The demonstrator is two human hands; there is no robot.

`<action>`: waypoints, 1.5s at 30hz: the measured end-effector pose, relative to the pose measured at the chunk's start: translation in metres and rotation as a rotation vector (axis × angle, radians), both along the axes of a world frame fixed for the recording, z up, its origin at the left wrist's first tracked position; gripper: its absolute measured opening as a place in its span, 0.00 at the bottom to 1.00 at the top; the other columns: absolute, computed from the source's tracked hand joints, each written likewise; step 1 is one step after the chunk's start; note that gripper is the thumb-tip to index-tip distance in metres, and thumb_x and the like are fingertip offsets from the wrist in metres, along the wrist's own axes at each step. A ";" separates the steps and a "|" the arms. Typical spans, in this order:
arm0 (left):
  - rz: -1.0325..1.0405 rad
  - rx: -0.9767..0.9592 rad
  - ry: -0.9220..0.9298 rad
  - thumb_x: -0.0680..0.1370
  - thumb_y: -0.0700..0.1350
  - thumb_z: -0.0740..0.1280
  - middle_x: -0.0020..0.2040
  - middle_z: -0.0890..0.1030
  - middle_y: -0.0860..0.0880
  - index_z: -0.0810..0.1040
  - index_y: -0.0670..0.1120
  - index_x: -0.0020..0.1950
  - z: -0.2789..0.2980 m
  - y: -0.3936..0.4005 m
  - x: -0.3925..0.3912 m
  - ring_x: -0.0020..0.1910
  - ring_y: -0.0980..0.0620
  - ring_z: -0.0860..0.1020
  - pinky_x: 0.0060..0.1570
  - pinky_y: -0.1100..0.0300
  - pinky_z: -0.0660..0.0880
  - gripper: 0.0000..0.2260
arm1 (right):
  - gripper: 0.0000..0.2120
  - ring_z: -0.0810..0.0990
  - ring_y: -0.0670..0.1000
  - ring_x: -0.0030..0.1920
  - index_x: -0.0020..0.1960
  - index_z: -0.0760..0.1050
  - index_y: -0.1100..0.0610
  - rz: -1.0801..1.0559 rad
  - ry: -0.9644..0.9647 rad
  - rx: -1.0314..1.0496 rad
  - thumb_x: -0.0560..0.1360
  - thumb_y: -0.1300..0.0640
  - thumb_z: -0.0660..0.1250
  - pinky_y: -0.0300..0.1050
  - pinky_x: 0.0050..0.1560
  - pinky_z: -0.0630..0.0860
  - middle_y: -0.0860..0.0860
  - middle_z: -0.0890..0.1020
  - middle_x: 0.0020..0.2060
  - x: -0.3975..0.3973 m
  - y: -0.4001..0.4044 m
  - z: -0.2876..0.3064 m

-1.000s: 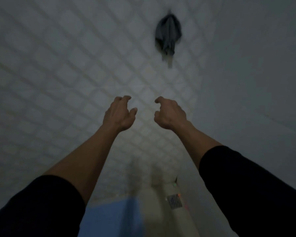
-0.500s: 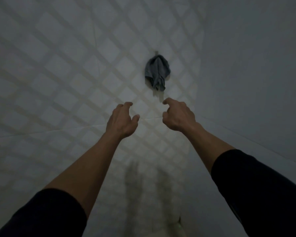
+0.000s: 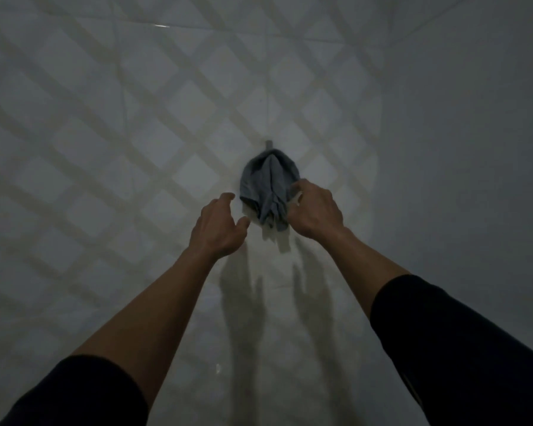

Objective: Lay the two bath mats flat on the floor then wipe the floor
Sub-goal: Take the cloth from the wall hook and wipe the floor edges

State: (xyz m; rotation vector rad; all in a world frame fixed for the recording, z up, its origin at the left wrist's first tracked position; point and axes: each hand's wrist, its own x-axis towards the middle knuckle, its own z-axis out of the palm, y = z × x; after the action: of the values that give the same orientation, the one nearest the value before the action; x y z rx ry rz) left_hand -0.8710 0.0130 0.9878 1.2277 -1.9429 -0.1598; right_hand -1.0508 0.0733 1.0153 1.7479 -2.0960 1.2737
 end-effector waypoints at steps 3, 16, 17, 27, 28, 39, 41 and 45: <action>0.036 -0.043 0.040 0.80 0.54 0.66 0.70 0.73 0.39 0.63 0.44 0.77 0.024 -0.027 -0.035 0.69 0.39 0.72 0.64 0.46 0.71 0.30 | 0.26 0.74 0.60 0.61 0.72 0.62 0.52 0.025 -0.058 -0.036 0.76 0.53 0.64 0.50 0.51 0.70 0.56 0.71 0.66 -0.026 -0.037 0.017; 0.216 -0.007 0.254 0.76 0.57 0.68 0.57 0.78 0.39 0.74 0.41 0.58 0.042 -0.080 -0.098 0.54 0.38 0.78 0.49 0.47 0.79 0.21 | 0.07 0.77 0.55 0.45 0.52 0.74 0.55 0.116 -0.234 -0.105 0.76 0.54 0.66 0.45 0.43 0.74 0.56 0.80 0.53 -0.060 -0.107 0.011; 0.214 -0.008 0.262 0.76 0.56 0.69 0.55 0.79 0.39 0.76 0.40 0.54 0.043 -0.081 -0.098 0.52 0.38 0.78 0.46 0.49 0.78 0.20 | 0.04 0.76 0.55 0.44 0.49 0.74 0.55 0.107 -0.222 -0.129 0.76 0.54 0.65 0.46 0.42 0.74 0.56 0.79 0.52 -0.060 -0.107 0.013; 0.179 -0.161 0.505 0.84 0.54 0.53 0.47 0.74 0.44 0.64 0.47 0.57 0.048 -0.063 -0.091 0.44 0.40 0.75 0.45 0.45 0.76 0.11 | 0.02 0.74 0.57 0.41 0.51 0.60 0.50 0.103 -0.323 -0.434 0.82 0.54 0.54 0.47 0.36 0.65 0.50 0.73 0.40 -0.055 -0.091 0.032; 0.179 -0.177 0.530 0.84 0.53 0.53 0.45 0.74 0.45 0.63 0.47 0.57 0.050 -0.059 -0.089 0.44 0.40 0.75 0.45 0.45 0.76 0.10 | 0.02 0.74 0.56 0.39 0.52 0.59 0.50 0.095 -0.341 -0.451 0.82 0.54 0.53 0.47 0.34 0.64 0.49 0.72 0.38 -0.052 -0.087 0.033; 0.186 -0.104 0.491 0.81 0.59 0.59 0.47 0.75 0.45 0.67 0.47 0.55 0.034 0.000 -0.030 0.44 0.42 0.75 0.42 0.51 0.71 0.15 | 0.04 0.74 0.55 0.40 0.54 0.63 0.50 0.116 -0.384 -0.445 0.83 0.51 0.52 0.46 0.36 0.65 0.49 0.75 0.40 0.005 -0.044 0.015; 0.123 -0.007 0.447 0.77 0.58 0.65 0.47 0.76 0.46 0.68 0.47 0.55 0.016 0.010 -0.008 0.46 0.42 0.76 0.45 0.49 0.75 0.17 | 0.06 0.73 0.55 0.40 0.54 0.67 0.54 0.158 -0.380 -0.355 0.83 0.52 0.54 0.46 0.34 0.63 0.50 0.74 0.39 0.014 -0.033 0.001; 0.046 0.280 0.294 0.73 0.50 0.71 0.51 0.78 0.48 0.72 0.47 0.60 -0.047 0.026 0.041 0.47 0.46 0.78 0.49 0.48 0.80 0.19 | 0.12 0.74 0.54 0.46 0.56 0.72 0.55 0.184 -0.380 -0.015 0.77 0.49 0.65 0.44 0.44 0.68 0.53 0.77 0.48 0.032 -0.010 -0.057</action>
State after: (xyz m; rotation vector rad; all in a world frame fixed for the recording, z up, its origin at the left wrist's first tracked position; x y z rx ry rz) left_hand -0.8296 0.0394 0.9405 1.3430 -1.6735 -0.5723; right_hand -1.0190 0.0635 0.9585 1.8479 -2.1363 1.7928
